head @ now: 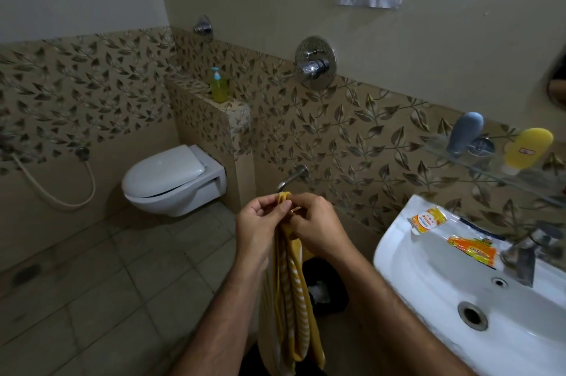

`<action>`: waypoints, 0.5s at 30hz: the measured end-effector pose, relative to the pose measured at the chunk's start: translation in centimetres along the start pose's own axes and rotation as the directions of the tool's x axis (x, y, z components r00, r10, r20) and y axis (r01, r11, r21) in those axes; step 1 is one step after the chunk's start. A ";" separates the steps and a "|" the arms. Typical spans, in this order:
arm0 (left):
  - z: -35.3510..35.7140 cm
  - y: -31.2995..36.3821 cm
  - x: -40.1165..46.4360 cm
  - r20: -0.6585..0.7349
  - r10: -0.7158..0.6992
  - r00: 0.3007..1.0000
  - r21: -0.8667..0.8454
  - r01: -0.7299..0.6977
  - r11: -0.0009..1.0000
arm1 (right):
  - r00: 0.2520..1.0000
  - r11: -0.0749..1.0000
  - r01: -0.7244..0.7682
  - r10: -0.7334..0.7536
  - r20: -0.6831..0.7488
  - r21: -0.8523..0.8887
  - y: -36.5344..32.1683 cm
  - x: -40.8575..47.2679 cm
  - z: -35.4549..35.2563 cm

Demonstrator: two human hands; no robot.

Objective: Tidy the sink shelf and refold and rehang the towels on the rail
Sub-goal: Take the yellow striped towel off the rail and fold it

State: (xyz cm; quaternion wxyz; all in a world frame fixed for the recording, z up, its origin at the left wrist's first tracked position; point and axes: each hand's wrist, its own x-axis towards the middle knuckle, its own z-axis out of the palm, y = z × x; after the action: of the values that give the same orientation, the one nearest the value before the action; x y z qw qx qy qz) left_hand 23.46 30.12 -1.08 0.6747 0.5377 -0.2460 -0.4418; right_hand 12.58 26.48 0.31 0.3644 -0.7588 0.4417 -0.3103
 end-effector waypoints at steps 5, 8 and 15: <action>-0.6 0.6 0.8 0.051 0.116 0.992 0.068 -0.120 0.990 | 0.992 0.948 -0.081 0.045 0.122 0.307 0.0 -0.7 -1.1; -1.0 1.5 1.5 0.115 0.154 0.981 0.129 -0.168 0.977 | 0.996 0.933 -0.089 0.081 0.037 0.350 0.4 -0.6 -2.1; -1.1 3.5 2.5 0.279 0.195 0.940 0.284 -0.274 0.919 | 0.982 0.982 -0.173 0.166 0.088 0.082 2.3 0.3 -3.1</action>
State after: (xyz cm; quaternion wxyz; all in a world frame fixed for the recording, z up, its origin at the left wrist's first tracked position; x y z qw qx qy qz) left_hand 26.74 28.66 1.53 0.5916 0.5472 -0.4585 -0.3745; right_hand 9.21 24.58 0.19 0.4407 -0.7133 0.4752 -0.2668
